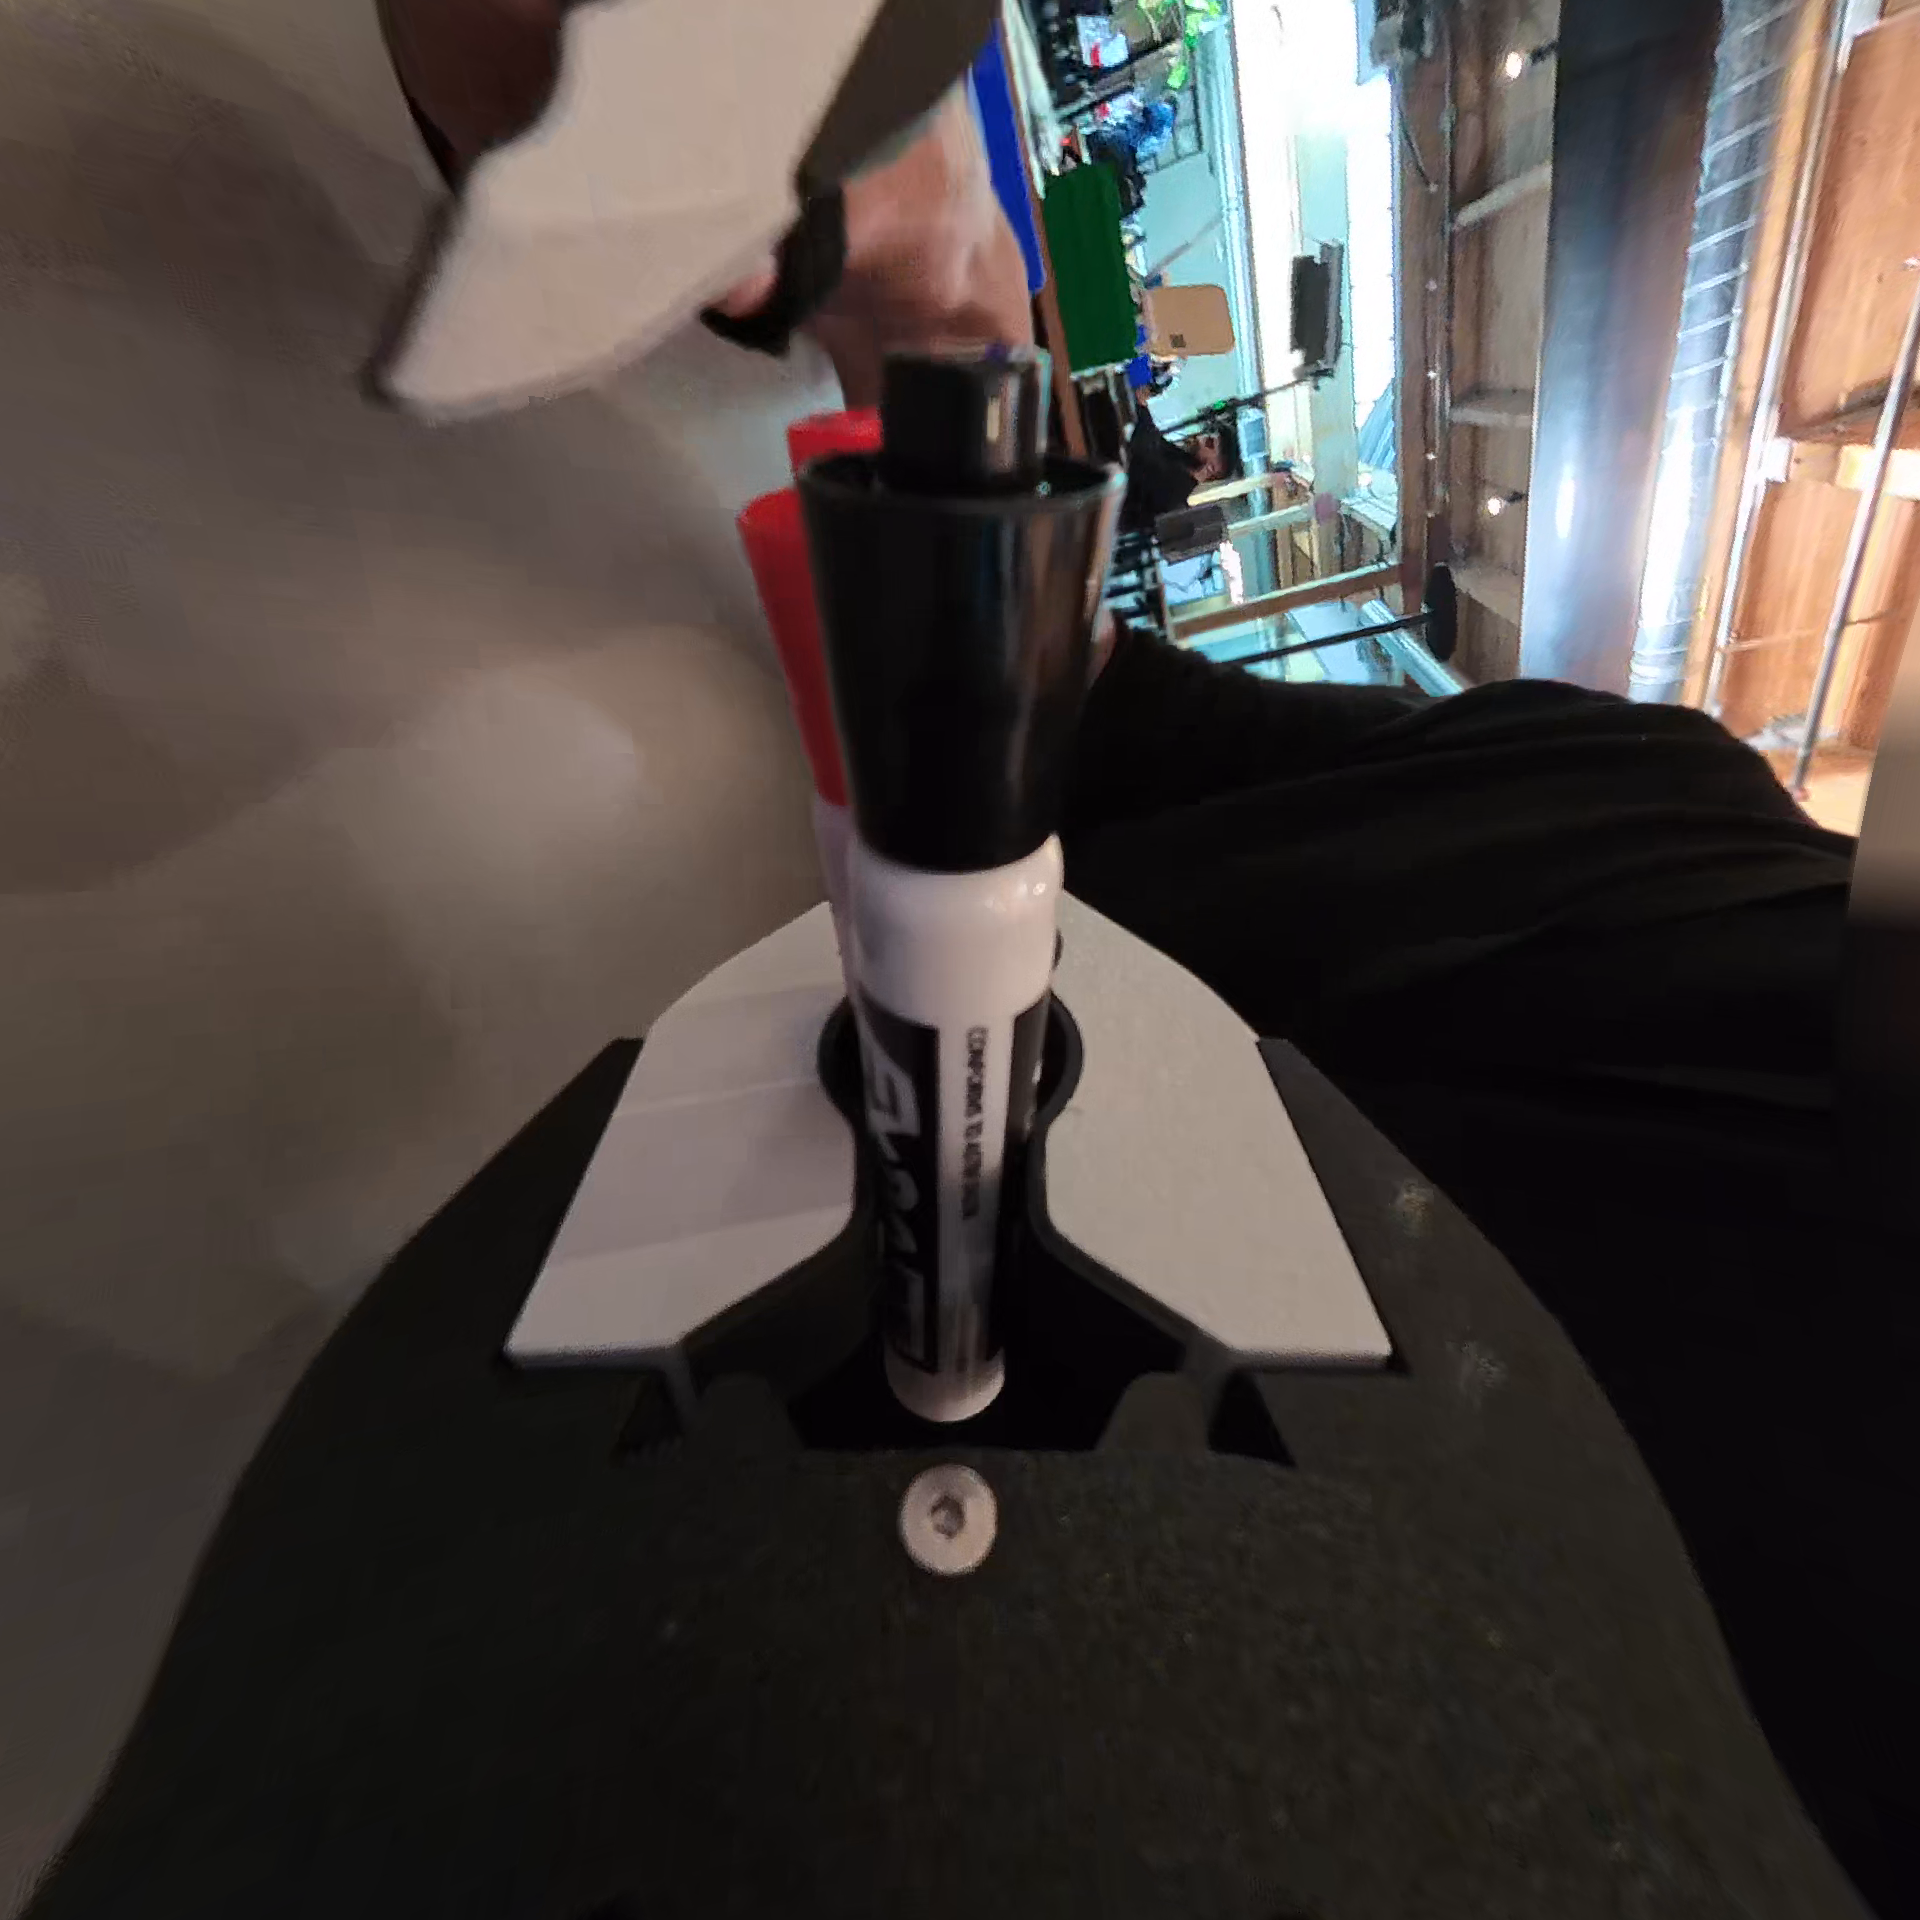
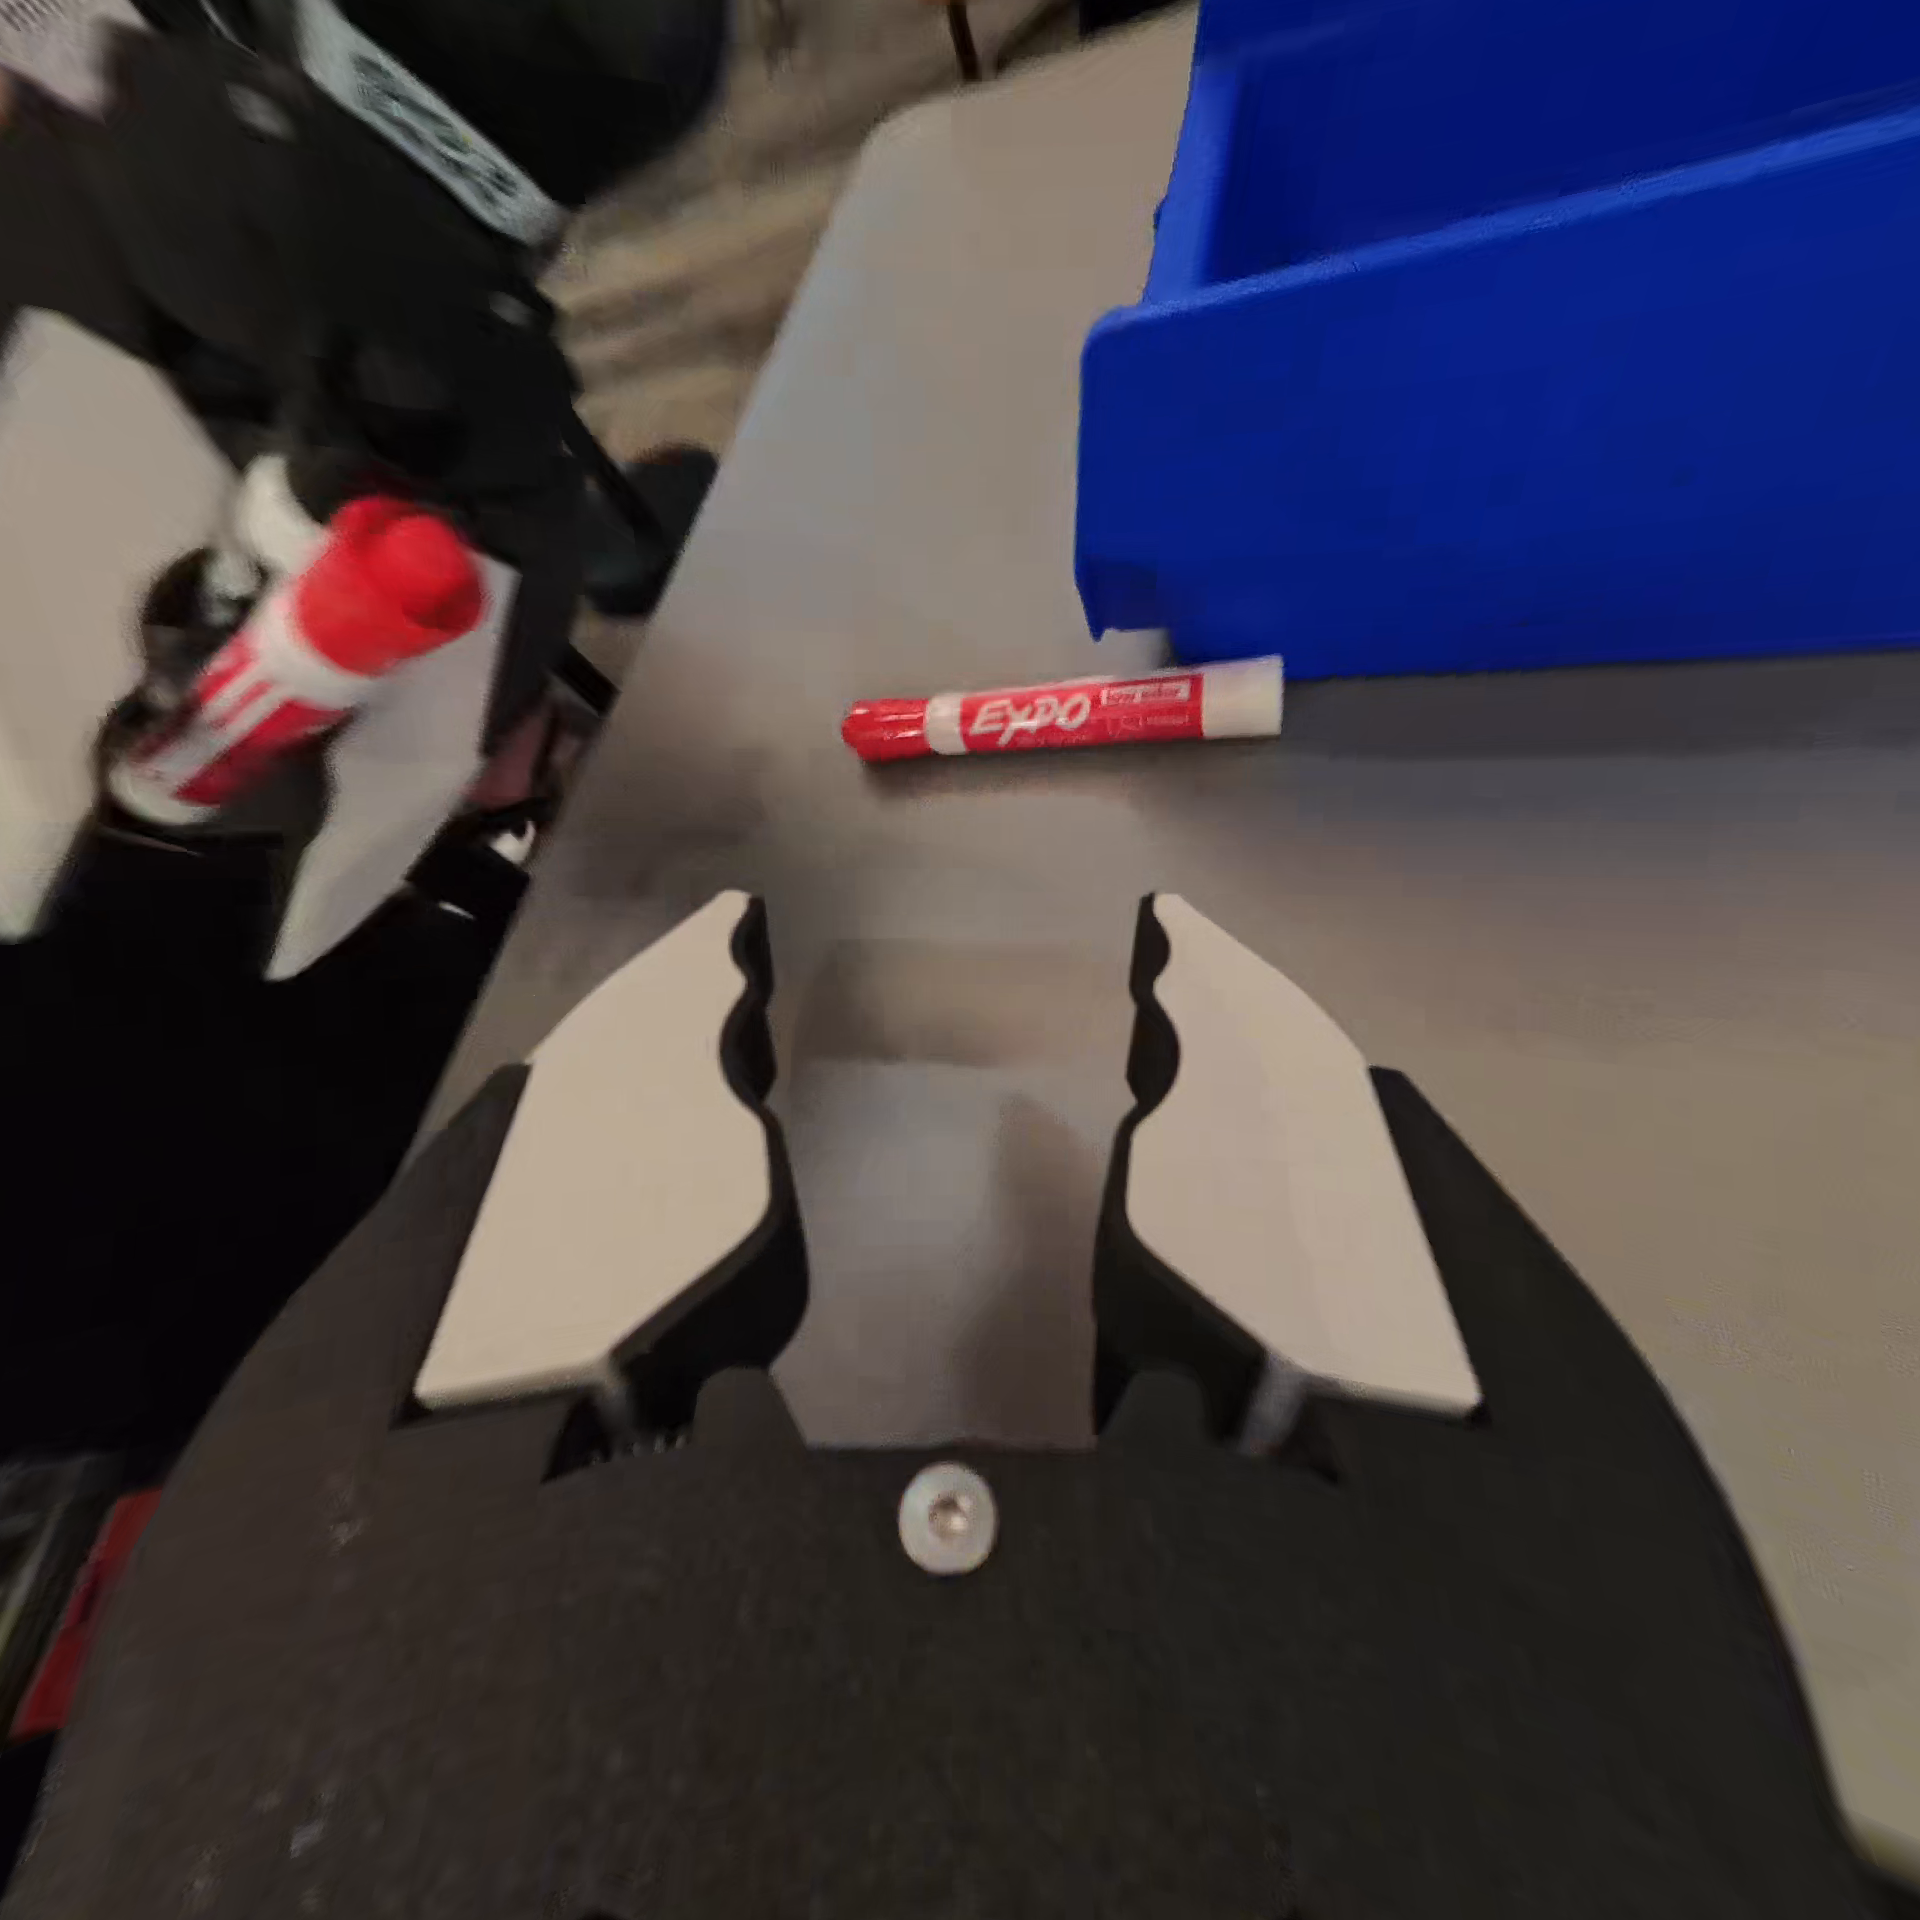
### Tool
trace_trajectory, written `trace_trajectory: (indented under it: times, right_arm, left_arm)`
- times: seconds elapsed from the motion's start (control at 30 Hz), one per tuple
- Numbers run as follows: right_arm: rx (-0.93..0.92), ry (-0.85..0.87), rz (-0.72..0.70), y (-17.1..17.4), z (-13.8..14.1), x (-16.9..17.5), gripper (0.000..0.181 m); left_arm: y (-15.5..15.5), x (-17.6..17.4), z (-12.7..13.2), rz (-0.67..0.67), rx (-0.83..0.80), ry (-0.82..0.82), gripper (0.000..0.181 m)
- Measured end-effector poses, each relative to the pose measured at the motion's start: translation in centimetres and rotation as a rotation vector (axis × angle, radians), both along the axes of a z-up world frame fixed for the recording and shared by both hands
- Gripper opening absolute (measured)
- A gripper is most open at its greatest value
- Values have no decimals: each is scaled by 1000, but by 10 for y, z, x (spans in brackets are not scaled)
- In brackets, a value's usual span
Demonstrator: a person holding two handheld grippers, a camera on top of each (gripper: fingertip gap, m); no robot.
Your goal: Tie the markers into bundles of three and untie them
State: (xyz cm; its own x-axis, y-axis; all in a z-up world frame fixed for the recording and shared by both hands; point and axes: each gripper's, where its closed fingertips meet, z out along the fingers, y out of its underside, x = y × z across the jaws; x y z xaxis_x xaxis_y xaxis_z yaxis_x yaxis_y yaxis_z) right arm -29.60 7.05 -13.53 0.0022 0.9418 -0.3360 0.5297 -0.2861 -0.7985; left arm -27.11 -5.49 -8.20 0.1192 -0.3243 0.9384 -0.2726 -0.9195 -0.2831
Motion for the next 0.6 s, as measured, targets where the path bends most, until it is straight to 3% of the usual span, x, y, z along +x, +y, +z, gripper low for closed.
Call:
trace_trajectory:
  times: [0.1,0.17,0.2,0.3,0.37,0.47,0.6]
  right_arm:
    - [65,-1,129,7,-2,-40,67]
    - [201,-68,240,3,-6,-49,66]
    - [255,-119,221,5,-9,-51,75]
    - [335,-172,38,6,-17,-63,133]
    - [404,-202,-57,6,-28,-72,146]
    - [390,-179,-155,13,-35,-89,146]
    - [277,-325,-131,15,-66,-90,146]
  left_arm:
    - [-4,-19,-6,43,3,34,26]
    - [-6,-28,-7,73,-8,31,26]
    - [-7,-33,-8,86,-9,36,26]
    - [-13,-46,-10,116,-7,42,26]
    - [-14,-51,-10,146,-20,19,26]
    - [-13,-56,-12,164,-39,-5,25]
    - [-15,-56,-17,145,-40,-7,25]
